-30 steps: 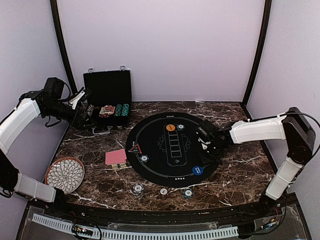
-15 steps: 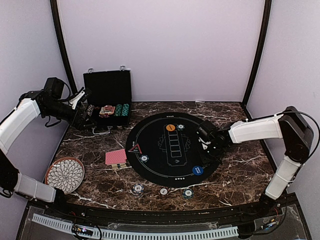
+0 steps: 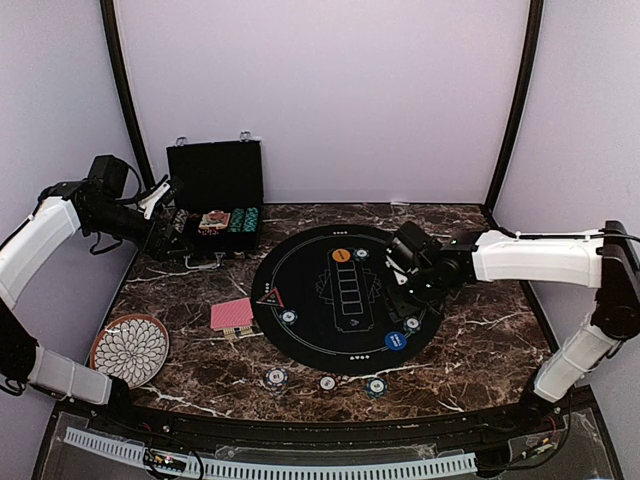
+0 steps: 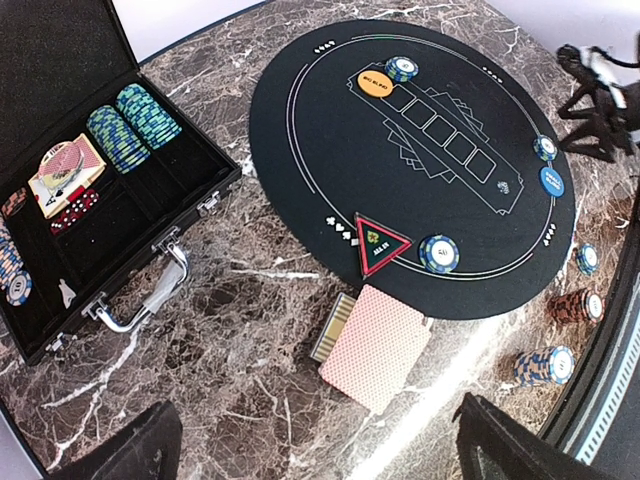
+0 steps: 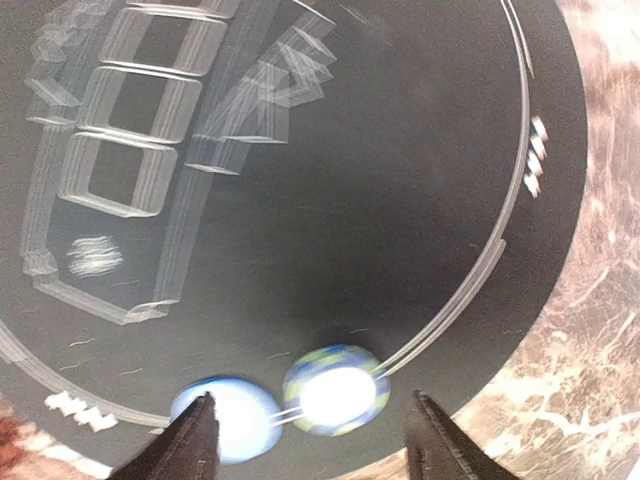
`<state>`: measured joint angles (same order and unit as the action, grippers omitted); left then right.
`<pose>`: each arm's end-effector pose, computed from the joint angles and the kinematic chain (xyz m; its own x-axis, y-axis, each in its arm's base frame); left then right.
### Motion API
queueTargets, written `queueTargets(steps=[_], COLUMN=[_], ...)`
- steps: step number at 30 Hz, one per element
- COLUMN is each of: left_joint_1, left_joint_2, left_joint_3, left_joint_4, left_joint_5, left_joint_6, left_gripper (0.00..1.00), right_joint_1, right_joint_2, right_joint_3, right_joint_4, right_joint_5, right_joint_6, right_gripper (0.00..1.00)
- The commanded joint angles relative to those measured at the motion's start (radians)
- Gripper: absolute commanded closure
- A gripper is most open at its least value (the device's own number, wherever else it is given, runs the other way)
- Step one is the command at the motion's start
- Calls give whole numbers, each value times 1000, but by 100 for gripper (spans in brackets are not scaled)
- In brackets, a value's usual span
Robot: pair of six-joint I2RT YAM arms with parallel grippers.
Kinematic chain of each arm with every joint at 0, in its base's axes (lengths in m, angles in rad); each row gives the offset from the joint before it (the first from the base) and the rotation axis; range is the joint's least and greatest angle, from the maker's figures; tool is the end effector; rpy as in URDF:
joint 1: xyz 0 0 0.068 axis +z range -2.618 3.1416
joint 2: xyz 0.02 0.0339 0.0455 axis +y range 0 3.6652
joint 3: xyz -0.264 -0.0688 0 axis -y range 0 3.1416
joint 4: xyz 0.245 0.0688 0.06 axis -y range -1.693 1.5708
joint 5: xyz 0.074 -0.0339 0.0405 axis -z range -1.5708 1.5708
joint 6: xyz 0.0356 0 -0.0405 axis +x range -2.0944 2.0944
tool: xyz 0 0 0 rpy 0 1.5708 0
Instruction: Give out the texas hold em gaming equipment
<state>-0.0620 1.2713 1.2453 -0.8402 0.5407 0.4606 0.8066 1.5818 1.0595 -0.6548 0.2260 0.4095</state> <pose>0.2547 -0.0342 0.3397 -0.5096 0.4135 -0.7545 0.6837 0.7270 -0.0634 0.2181 0.2160 0.2069 -0.8426 -0.3184 -0.4343 -0.3364 0.9410 -0.0371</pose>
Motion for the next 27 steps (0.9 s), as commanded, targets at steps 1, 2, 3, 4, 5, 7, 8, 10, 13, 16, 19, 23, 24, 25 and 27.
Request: queueTargets(steps=[1,2,3,4,5,7,8,10,13,16,19,23,24,25,27], left_joint_1=[-5,-4,-4,-4,-4,-4,-4,-4,-4,-4,-4,-4,-4,-4,-5], left_joint_2=[-21,-21,-21,-22,-23,-24,-25,-26,-26,-28,-32,-37,-38,-38,-38], left_joint_3=[24,23,20,18,12,0,-4,-15,-27,-30,-30,-30,-30,-29,-29], left_joint_4=[-16,-10,-6,6,14,32,37,39,35,27,19,16,15,15,16], left_joint_5=[-3,-4,-8,-11,-19,-28,-31,-35,-37,-32,-25,-18,-17,-18,-18], left_joint_6=[13,11,10,4,-5,-10,-11,-10,-6,-3,0,4,4,3,3], left_gripper=[1,1,1,1,1,1,1,1,1,1,1,1,1,1,1], right_joint_1=[166,201,233,258,283,329,348,380,424,452,477,496,498,499,499], right_joint_2=[-52,-46,-37,-26,-16,-3,2,7,28,77,117,160,169,177,189], right_joint_3=[71,78,82,84,89,101,109,127,155,191,220,232,234,235,235], right_joint_4=[-52,-55,-54,-51,-43,-23,-9,24,54,52,48,44,42,42,42], right_joint_5=[16,12,1,-16,-30,-54,-70,-107,-144,-158,-179,-202,-206,-209,-213], right_joint_6=[-6,-8,-10,-13,-16,-23,-24,-27,-43,-73,-105,-144,-148,-155,-162], right_gripper=[28,26,23,21,19,16,14,11,6,4,2,1,1,1,3])
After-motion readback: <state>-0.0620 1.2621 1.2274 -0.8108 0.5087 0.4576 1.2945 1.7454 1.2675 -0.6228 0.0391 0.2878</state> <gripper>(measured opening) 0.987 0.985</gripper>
